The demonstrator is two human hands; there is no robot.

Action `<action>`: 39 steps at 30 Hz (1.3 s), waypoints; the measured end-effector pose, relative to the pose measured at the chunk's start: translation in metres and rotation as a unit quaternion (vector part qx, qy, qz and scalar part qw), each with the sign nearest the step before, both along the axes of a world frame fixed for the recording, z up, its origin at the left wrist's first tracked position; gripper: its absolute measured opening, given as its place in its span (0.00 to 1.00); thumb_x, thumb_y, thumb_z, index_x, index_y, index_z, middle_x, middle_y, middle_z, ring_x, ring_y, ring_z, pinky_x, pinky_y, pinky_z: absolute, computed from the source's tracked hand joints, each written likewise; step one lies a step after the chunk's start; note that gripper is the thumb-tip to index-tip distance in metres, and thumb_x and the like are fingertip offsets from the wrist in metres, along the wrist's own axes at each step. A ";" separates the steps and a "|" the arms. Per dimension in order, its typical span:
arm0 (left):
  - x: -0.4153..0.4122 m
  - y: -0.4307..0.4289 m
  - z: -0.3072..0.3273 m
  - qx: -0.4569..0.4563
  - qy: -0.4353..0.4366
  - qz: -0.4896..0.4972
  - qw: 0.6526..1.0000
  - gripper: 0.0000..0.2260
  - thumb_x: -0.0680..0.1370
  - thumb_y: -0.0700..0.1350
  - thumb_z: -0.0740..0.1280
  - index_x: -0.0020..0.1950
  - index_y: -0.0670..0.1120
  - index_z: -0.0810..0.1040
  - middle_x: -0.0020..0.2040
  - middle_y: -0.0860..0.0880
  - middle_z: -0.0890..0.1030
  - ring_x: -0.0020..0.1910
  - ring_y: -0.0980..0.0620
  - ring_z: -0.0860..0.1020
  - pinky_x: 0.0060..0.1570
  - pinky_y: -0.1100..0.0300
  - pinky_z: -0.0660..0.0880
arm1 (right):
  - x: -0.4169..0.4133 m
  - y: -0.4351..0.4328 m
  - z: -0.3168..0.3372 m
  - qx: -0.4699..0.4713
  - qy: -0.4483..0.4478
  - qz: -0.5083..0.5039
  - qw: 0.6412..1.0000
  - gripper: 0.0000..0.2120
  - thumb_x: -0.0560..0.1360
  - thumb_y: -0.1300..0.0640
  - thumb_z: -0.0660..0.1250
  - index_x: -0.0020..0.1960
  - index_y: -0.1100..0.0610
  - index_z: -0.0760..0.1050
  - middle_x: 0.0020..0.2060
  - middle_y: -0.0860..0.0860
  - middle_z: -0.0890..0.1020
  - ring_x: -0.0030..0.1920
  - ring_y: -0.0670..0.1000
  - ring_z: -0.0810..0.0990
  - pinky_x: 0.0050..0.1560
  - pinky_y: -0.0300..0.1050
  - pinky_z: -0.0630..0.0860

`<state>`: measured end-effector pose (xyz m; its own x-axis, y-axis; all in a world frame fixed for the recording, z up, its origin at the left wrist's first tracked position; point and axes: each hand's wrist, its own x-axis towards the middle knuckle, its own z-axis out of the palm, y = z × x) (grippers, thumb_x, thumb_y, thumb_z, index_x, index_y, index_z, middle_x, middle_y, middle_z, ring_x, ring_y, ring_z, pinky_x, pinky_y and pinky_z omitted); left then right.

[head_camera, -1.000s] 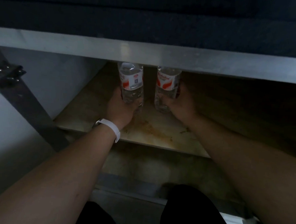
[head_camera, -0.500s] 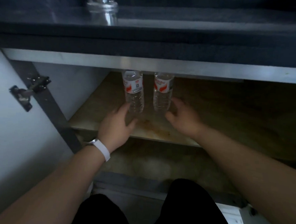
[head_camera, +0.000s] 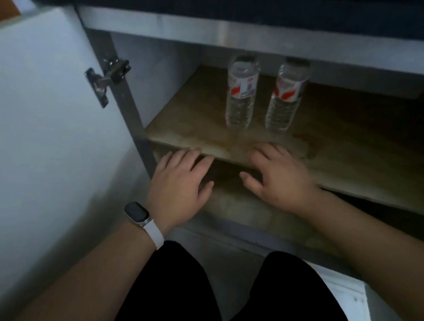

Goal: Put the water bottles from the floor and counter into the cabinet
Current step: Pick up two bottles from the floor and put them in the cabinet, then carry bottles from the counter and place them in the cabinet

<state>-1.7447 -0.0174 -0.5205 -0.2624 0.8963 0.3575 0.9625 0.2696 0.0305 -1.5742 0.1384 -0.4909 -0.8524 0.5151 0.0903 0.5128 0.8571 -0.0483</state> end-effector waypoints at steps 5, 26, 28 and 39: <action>0.004 -0.029 0.008 -0.068 -0.043 0.014 0.997 0.24 0.75 0.55 0.67 0.68 0.46 0.78 0.66 0.42 0.79 0.64 0.39 0.76 0.63 0.43 0.72 | -0.003 -0.021 0.006 -0.047 -0.043 0.017 0.998 0.28 0.78 0.37 0.56 0.72 0.51 0.69 0.68 0.53 0.72 0.66 0.57 0.69 0.62 0.53 0.69; 0.077 -0.082 0.352 -0.170 -0.043 -0.012 0.984 0.21 0.77 0.56 0.63 0.66 0.48 0.77 0.63 0.46 0.79 0.65 0.43 0.74 0.65 0.47 0.65 | 0.071 -0.082 0.352 -0.124 -0.128 0.060 0.982 0.28 0.78 0.37 0.49 0.72 0.49 0.65 0.72 0.51 0.66 0.72 0.55 0.61 0.71 0.51 0.59; 0.079 -0.076 0.385 -0.167 -0.035 -0.022 0.985 0.21 0.78 0.56 0.62 0.66 0.48 0.77 0.63 0.46 0.78 0.65 0.43 0.75 0.65 0.46 0.67 | 0.080 -0.080 0.384 -0.116 -0.117 0.055 0.985 0.27 0.79 0.38 0.53 0.73 0.49 0.65 0.74 0.51 0.64 0.74 0.56 0.60 0.72 0.51 0.57; 0.113 -0.028 0.505 -0.054 -0.032 -0.118 0.991 0.22 0.78 0.56 0.60 0.66 0.46 0.79 0.65 0.44 0.80 0.67 0.42 0.76 0.65 0.41 0.72 | 0.142 -0.068 0.510 -0.046 -0.054 -0.082 0.994 0.30 0.76 0.35 0.50 0.69 0.50 0.73 0.68 0.52 0.75 0.69 0.56 0.71 0.68 0.55 0.67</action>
